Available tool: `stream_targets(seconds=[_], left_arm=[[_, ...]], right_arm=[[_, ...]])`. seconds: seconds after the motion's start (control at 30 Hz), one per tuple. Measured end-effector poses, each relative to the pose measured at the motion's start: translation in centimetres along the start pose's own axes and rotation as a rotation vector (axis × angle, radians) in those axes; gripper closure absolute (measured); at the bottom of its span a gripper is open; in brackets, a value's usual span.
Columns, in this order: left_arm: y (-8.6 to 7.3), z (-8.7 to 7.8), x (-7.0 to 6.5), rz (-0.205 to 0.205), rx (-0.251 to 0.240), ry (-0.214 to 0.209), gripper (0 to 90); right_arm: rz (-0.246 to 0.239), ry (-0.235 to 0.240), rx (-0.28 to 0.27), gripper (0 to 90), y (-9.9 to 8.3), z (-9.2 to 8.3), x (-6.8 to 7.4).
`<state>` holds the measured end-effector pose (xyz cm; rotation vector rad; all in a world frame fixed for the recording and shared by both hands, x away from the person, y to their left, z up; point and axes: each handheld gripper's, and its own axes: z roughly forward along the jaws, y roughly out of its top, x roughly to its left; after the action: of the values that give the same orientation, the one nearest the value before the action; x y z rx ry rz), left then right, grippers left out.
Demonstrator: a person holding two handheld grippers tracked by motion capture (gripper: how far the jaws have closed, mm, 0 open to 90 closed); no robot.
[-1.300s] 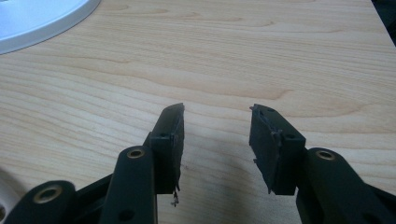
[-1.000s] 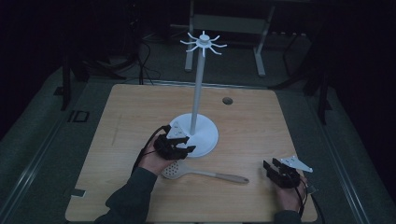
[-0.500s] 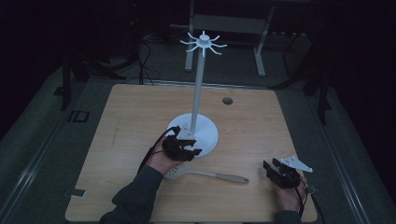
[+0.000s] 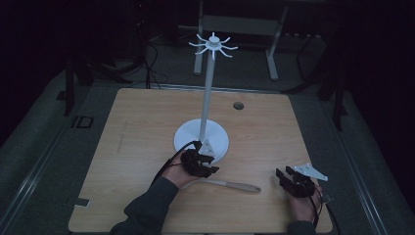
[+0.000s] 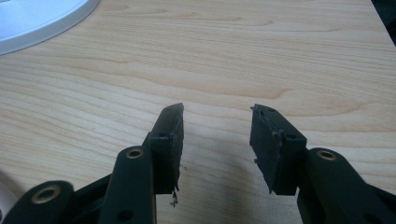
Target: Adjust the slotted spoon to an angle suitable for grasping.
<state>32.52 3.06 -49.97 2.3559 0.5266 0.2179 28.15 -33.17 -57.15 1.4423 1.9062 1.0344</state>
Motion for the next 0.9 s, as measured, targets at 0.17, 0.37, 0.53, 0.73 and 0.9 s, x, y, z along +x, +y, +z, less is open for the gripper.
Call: stream_targets(seconds=[0.17,0.37,0.53,0.73,0.9], left_arm=[[0.4,0.8,-0.6,0.026,0.026,-0.014,57.7],[0.9,2.0,-1.3,0.058,0.070,-0.030,58.5],[0.9,2.6,-1.7,0.069,0.093,-0.042,59.0],[0.9,3.4,-2.0,0.080,0.102,-0.050,59.8],[1.0,4.4,-2.2,0.093,0.135,-0.060,60.9]], right_arm=[[0.000,0.000,0.000,54.1,0.0,0.0,0.0],[0.000,0.000,0.001,54.1,0.0,0.0,0.0],[-0.001,-0.003,0.003,53.8,0.0,0.0,0.0],[0.003,-0.002,0.004,53.6,0.0,0.0,0.0],[0.001,-0.001,0.006,53.2,0.0,0.0,0.0]])
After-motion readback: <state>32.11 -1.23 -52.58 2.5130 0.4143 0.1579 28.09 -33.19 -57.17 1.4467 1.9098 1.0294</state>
